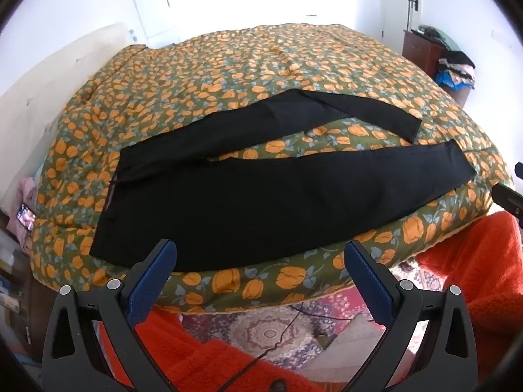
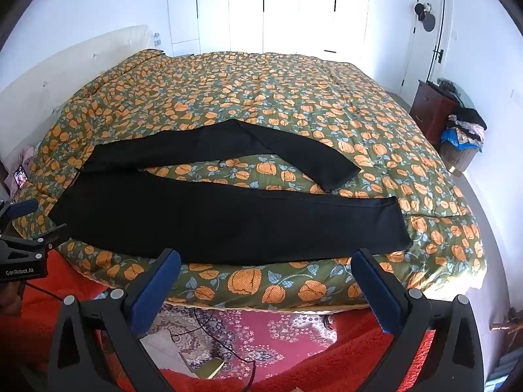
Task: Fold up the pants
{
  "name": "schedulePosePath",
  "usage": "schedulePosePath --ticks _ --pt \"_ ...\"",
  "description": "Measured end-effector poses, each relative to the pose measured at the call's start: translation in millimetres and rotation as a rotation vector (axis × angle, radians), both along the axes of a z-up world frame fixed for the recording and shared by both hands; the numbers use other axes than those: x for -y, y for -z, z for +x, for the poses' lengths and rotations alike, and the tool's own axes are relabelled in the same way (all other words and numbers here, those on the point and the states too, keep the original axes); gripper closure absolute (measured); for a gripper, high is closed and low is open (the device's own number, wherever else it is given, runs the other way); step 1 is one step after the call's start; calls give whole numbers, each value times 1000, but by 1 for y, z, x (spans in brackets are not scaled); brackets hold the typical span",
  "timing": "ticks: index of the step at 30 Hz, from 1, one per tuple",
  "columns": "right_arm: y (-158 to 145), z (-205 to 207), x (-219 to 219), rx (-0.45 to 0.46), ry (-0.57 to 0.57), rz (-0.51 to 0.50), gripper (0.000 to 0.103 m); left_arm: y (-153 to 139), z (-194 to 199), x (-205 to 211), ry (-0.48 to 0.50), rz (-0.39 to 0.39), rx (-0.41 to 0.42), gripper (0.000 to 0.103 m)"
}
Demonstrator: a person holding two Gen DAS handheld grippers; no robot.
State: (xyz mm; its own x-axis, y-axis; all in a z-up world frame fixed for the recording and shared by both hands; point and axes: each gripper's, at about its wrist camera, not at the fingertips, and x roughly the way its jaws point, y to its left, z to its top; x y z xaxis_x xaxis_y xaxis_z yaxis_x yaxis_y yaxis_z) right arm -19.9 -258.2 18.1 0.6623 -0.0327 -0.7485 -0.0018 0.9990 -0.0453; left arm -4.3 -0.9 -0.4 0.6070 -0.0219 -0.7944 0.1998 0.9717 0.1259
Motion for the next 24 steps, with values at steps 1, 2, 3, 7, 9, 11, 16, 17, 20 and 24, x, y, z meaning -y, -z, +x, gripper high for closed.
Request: schedulePosePath --ticks 1,2,3,7,9,11,16,17,20,24 --pt "0 0 0 -2 2 -4 0 0 0 0 1 -1 1 1" --pt "0 1 0 -4 7 -11 0 0 0 1 1 -2 1 1" --pt "1 1 2 -4 10 -16 0 0 0 1 0 -3 2 1" --pt "1 -1 1 3 11 -29 0 0 0 1 0 -4 3 1" --pt "0 -1 1 3 10 -30 0 0 0 1 -3 -6 2 1" --pt "0 -2 0 5 9 -37 0 -1 0 1 -5 -8 3 1" --pt "-2 -3 -3 16 5 -67 0 -1 0 1 -4 -13 3 1" --pt "-2 -3 -4 19 3 -72 0 -1 0 2 -4 -13 3 1" --pt "-2 -3 -6 21 1 -81 0 -2 1 2 -2 -11 5 1" --pt "-2 -3 -6 23 2 -95 0 -2 1 3 0 -8 11 1"
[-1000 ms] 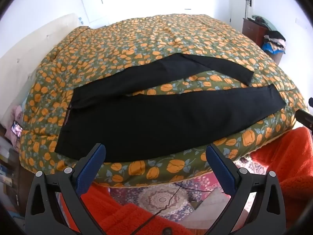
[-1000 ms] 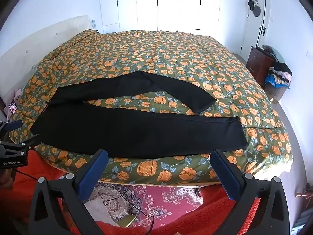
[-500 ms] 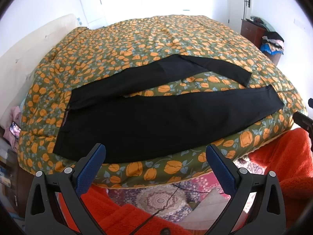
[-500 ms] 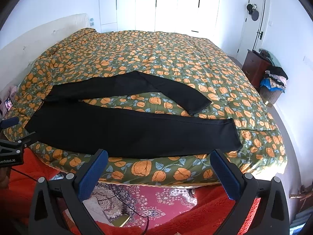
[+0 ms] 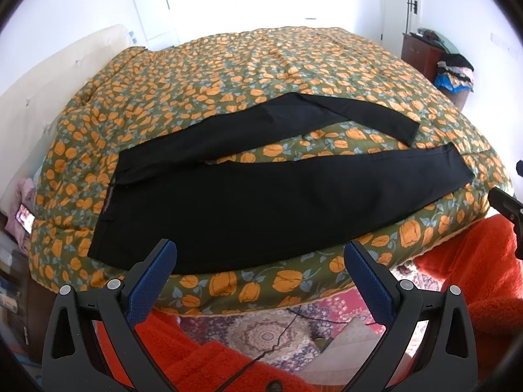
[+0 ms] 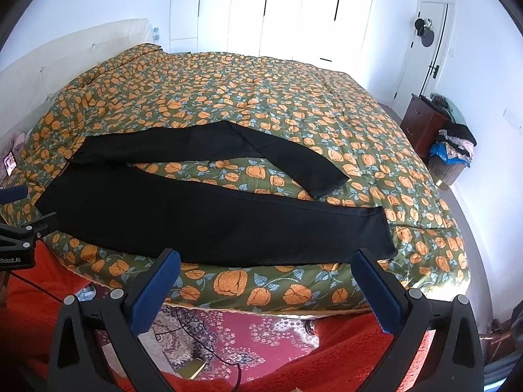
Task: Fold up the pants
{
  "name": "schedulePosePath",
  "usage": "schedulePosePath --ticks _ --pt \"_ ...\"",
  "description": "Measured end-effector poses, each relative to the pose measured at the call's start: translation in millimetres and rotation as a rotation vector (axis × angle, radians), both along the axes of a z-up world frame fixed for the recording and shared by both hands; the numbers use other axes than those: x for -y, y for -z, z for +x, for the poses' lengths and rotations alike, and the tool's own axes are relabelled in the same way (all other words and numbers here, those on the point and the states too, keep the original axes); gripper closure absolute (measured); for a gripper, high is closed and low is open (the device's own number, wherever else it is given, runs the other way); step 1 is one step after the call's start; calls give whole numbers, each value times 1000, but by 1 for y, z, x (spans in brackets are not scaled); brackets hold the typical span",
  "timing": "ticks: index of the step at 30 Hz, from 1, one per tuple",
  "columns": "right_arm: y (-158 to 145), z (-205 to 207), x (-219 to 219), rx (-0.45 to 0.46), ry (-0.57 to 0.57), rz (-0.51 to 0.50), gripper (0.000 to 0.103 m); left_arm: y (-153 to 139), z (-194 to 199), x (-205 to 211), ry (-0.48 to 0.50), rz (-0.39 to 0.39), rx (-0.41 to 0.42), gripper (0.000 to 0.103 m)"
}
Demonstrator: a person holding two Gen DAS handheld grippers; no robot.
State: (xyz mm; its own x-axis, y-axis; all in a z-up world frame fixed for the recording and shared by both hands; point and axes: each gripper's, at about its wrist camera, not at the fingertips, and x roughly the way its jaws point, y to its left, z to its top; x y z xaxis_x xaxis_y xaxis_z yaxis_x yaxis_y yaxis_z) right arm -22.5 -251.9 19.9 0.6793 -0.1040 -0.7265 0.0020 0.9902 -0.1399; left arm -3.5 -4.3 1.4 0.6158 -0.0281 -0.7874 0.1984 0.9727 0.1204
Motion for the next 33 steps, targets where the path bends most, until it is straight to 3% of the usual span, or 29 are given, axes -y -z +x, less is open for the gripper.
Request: schedulePosePath --ticks 7,33 --pt "-3 0 -7 12 -16 -42 0 1 0 1 0 3 -4 1" --pt "4 0 -6 -14 -10 -25 0 5 0 -3 -6 12 -8 1"
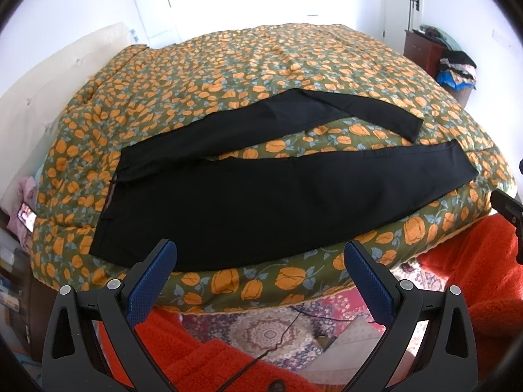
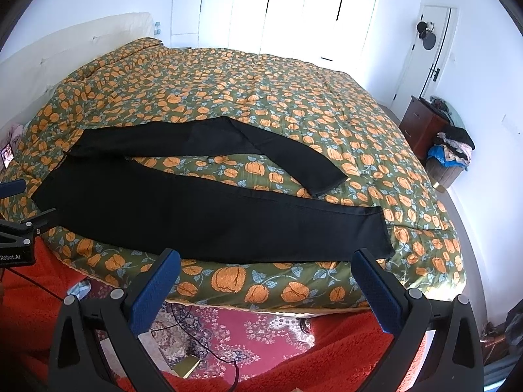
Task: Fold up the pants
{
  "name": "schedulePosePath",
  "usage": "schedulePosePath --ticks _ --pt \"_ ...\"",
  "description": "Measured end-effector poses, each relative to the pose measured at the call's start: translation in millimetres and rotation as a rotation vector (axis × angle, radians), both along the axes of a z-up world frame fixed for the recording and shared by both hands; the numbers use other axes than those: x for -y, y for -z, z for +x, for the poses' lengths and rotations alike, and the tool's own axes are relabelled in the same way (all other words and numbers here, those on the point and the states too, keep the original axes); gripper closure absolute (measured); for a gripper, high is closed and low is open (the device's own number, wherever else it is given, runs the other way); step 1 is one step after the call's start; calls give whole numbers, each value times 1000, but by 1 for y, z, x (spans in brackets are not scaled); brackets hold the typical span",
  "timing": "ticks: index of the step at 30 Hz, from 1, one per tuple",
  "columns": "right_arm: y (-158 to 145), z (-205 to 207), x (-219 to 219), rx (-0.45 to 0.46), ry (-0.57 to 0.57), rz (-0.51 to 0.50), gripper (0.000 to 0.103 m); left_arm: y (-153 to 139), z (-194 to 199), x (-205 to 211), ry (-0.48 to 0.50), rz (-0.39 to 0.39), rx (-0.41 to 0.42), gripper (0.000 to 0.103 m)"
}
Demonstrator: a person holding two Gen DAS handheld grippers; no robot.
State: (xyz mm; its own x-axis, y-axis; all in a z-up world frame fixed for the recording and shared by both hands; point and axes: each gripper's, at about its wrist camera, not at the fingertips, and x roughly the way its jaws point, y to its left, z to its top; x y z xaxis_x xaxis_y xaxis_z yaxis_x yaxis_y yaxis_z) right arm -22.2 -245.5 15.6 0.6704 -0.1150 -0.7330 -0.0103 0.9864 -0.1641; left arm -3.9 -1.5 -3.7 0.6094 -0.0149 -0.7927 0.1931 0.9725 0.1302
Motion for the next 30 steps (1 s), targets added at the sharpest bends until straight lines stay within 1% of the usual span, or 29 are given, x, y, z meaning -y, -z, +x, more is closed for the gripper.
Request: schedulePosePath --ticks 30 --pt "3 2 -1 -14 -4 4 0 2 0 -2 -2 18 2 1"
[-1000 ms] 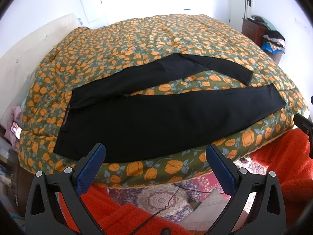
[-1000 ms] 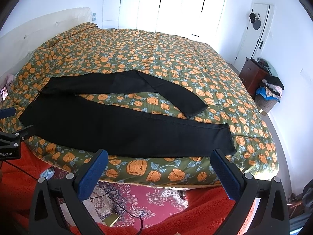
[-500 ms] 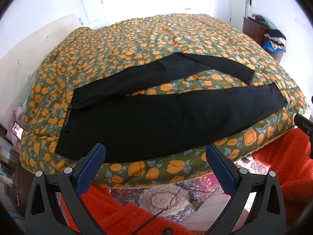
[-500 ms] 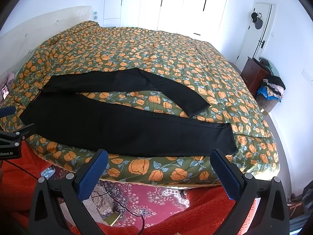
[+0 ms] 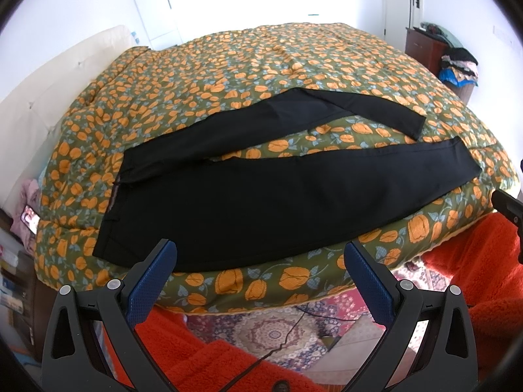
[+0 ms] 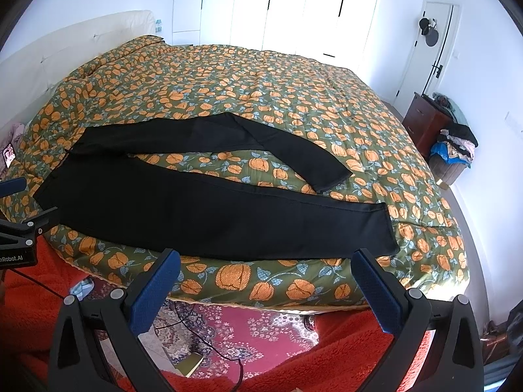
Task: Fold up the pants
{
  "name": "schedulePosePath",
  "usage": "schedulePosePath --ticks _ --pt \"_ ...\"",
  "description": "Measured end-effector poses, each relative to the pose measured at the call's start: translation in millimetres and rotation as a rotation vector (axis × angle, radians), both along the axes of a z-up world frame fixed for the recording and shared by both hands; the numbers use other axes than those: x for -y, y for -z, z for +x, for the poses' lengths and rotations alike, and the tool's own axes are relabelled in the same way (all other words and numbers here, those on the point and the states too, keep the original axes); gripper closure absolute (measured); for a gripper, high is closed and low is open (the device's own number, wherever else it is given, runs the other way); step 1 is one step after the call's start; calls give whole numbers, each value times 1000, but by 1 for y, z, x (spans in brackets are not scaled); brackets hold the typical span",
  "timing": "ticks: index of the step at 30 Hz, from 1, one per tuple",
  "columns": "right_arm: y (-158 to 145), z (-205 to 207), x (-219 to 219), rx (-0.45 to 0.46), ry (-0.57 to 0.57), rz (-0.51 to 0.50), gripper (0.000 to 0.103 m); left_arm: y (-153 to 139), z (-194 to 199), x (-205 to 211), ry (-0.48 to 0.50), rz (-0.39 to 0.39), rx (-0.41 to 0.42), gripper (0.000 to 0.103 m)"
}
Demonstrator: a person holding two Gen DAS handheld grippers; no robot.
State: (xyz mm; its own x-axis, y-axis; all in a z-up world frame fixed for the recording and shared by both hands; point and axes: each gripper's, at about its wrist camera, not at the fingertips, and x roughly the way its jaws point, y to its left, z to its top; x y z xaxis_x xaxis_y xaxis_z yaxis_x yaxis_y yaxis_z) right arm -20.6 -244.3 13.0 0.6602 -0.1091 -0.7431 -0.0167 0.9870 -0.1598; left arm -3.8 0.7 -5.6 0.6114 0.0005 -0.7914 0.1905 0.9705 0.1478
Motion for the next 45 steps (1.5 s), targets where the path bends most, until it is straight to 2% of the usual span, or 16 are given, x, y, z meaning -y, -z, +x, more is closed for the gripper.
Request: schedulePosePath --ticks 23,39,42,45 --pt "1 3 4 3 59 -63 0 3 -1 4 2 8 -6 1" --pt "2 5 6 -4 67 -68 0 5 -1 3 -4 -7 -14 1" --pt "2 5 6 -2 65 -64 0 5 0 2 2 -28 -18 1" --pt "1 3 8 12 37 -18 0 3 1 0 9 -78 -23 1"
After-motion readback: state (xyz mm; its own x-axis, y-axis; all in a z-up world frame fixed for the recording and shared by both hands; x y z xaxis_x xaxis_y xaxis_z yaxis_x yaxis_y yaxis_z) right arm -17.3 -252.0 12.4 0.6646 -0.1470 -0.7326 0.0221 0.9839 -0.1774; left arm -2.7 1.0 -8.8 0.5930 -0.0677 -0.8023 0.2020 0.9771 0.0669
